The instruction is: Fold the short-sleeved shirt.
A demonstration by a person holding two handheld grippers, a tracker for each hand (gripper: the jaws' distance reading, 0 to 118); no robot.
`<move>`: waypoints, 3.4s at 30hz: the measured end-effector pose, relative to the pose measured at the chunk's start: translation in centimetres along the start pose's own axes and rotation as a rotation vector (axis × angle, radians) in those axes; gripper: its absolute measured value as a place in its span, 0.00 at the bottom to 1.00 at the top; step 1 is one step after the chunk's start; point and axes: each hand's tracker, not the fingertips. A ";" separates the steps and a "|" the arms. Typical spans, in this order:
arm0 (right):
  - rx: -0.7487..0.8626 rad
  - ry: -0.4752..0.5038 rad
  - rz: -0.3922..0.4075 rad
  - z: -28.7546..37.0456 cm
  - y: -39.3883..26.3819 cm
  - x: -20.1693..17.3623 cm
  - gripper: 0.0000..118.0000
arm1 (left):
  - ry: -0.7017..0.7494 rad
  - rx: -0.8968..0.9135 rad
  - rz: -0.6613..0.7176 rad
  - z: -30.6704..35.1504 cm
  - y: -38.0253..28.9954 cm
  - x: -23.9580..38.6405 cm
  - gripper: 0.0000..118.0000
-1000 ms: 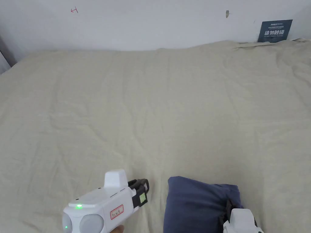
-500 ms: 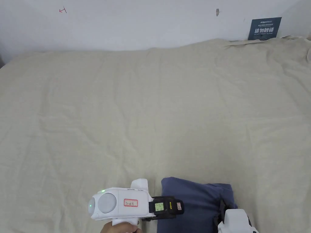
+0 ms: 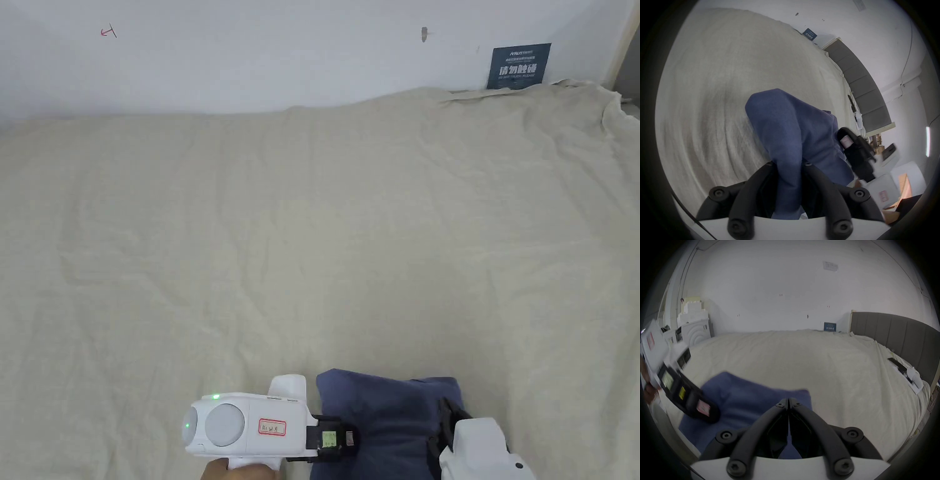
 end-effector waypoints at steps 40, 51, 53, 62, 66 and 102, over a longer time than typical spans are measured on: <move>0.337 -0.093 0.005 6.2 19.6 3.3 0.00 | 0.721 0.127 0.066 29.7 7.8 -23.4 0.13; 0.291 -0.111 0.010 3.4 19.7 2.1 0.00 | 0.808 0.095 0.177 28.6 7.8 -30.0 0.13; 0.286 -0.107 0.011 3.2 19.7 2.2 0.00 | 0.820 0.099 0.165 29.4 7.4 -27.6 0.14; 0.282 -0.089 0.008 3.6 19.9 2.4 0.00 | 0.961 0.254 0.055 29.6 6.8 -23.4 0.94; 0.287 -0.079 0.018 4.2 20.2 2.7 0.00 | 0.972 0.392 -0.021 30.7 6.6 -18.1 0.94; 0.406 -0.127 0.041 8.3 20.3 5.9 0.00 | 0.725 1.294 -0.412 18.6 -0.6 8.3 1.00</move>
